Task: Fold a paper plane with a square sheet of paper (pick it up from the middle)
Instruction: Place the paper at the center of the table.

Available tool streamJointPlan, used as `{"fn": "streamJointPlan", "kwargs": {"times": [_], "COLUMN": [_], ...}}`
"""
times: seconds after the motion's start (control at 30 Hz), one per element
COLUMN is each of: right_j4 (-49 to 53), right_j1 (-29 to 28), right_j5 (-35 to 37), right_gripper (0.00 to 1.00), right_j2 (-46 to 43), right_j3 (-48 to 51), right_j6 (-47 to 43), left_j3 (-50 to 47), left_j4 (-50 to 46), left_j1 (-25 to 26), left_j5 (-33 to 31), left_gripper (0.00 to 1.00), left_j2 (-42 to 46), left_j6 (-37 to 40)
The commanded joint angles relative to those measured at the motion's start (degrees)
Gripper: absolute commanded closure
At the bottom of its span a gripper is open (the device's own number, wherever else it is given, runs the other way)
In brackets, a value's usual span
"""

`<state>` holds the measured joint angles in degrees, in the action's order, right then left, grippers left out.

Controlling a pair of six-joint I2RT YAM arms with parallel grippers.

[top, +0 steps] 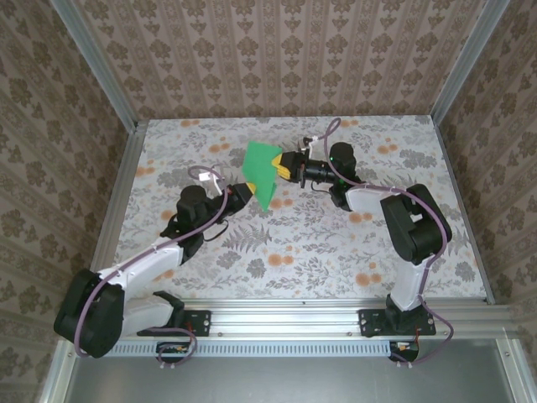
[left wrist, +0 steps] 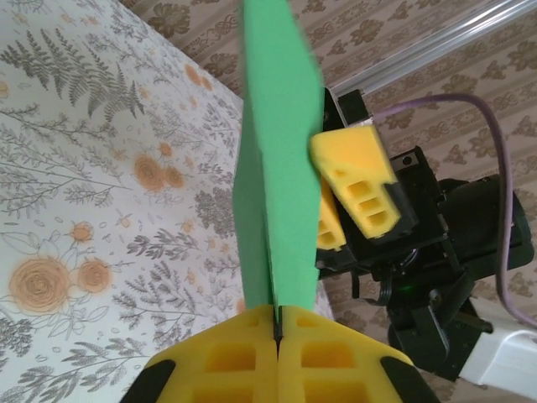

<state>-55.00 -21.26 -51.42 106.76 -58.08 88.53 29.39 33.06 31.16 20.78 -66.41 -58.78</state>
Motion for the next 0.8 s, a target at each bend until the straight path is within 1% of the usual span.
{"fn": "streamJointPlan", "kwargs": {"times": [0.0,0.07,0.1,0.13,0.23,0.3,0.4,0.53,0.63,0.7,0.77], "right_j4": [3.8,10.4,14.1,17.5,32.1,42.4,51.1,56.8,60.3,62.1,62.5], "right_j1": [0.7,2.0,2.6,3.0,3.5,3.2,2.3,0.3,-2.4,-4.7,-6.5], "right_j5": [0.0,1.5,2.7,3.9,8.7,13.2,17.9,21.2,24.2,25.5,25.5], "right_gripper": [0.62,0.51,0.47,0.45,0.42,0.41,0.40,0.41,0.44,0.48,0.55], "right_j2": [-2.7,-4.0,-5.0,-6.1,-9.7,-11.8,-13.6,-13.9,-13.1,-11.7,-9.9], "right_j3": [2.5,4.3,5.4,6.2,7.2,6.6,5.9,4.7,3.2,1.9,0.6], "right_j6": [-4.7,-9.9,-13.2,-16.2,-27.0,-33.8,-40.3,-44.6,-47.2,-48.4,-48.6], "left_j3": [1.5,2.0,2.2,2.2,2.6,3.6,5.2,6.0,6.0,5.8,5.8], "left_j4": [-3.0,-6.3,-8.0,-8.6,-10.0,-10.7,-10.8,-10.4,-10.7,-11.4,-12.1], "left_j1": [0.5,0.5,0.6,0.8,1.7,2.7,4.5,6.1,6.8,7.1,7.3], "left_j5": [-1.0,-1.3,-1.5,-1.6,-2.5,-3.4,-4.7,-6.2,-7.3,-8.5,-9.1], "left_gripper": [1.00,1.00,1.00,1.00,1.00,1.00,1.00,1.00,1.00,1.00,1.00], "left_j2": [-0.8,-2.3,-3.2,-4.3,-8.2,-11.3,-15.4,-20.1,-22.5,-23.4,-23.9], "left_j6": [2.2,3.4,4.2,4.8,7.6,9.5,11.9,13.0,13.2,13.4,13.8]}}
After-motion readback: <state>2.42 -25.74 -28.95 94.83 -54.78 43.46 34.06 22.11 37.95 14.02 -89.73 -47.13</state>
